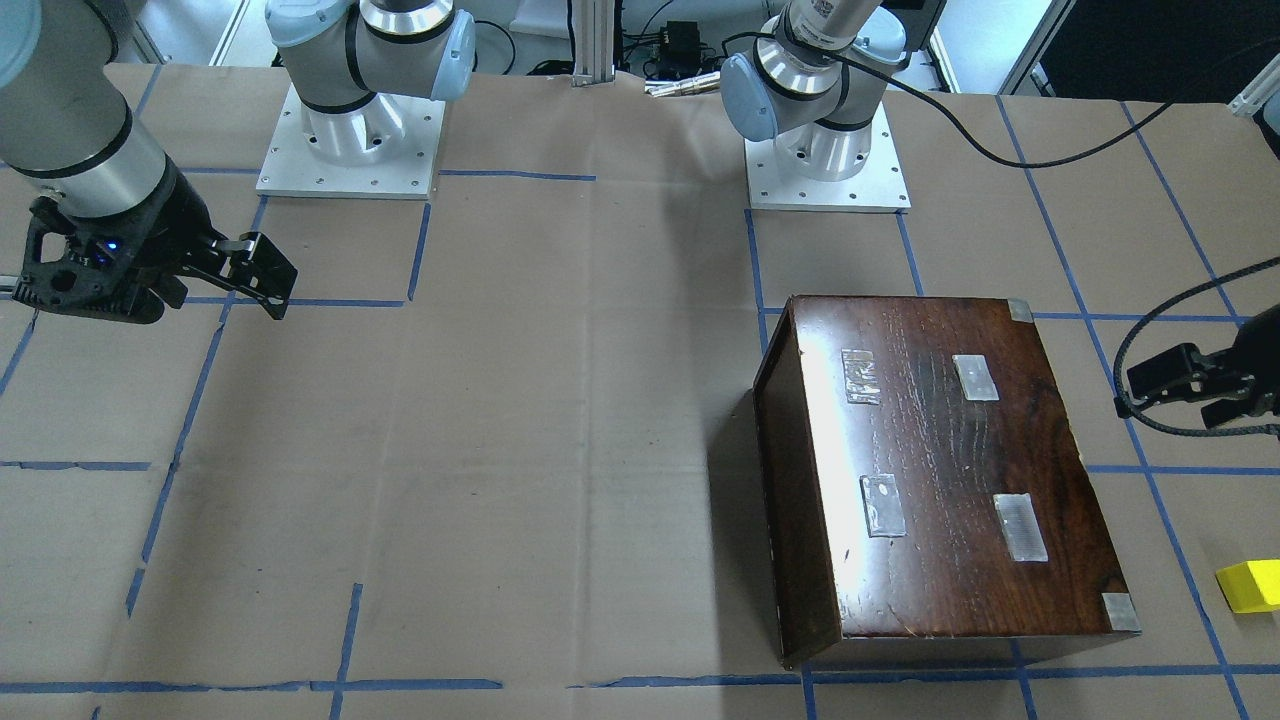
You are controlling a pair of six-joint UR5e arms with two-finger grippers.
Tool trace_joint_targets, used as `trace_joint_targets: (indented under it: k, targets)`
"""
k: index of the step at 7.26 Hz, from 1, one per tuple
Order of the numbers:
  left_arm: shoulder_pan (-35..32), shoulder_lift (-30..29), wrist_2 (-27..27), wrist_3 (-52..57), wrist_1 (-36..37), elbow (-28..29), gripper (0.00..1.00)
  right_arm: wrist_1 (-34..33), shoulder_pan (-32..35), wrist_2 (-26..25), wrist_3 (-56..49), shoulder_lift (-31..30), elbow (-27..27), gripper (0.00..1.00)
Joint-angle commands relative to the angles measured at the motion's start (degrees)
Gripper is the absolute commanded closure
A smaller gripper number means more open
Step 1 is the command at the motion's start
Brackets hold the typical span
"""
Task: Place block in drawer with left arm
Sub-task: 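Hook the left gripper around the white drawer handle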
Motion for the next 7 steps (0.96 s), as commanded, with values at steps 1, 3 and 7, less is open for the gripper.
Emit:
trace_joint_targets:
  k: [1,3,7]
  targets:
    - [0.8,-5.8,-2.7,1.7,-0.7,3.6,0.01,0.0,0.0,0.0,0.0,0.0,0.0,0.00]
    - [2.3,-6.5,-5.9,1.7,-1.1,3.2,0.01,0.0,0.0,0.0,0.0,0.0,0.0,0.00]
    - [2.7,-7.0,-9.1,1.7,-0.2,-0.4,0.01,0.0,0.0,0.0,0.0,0.0,0.0,0.00]
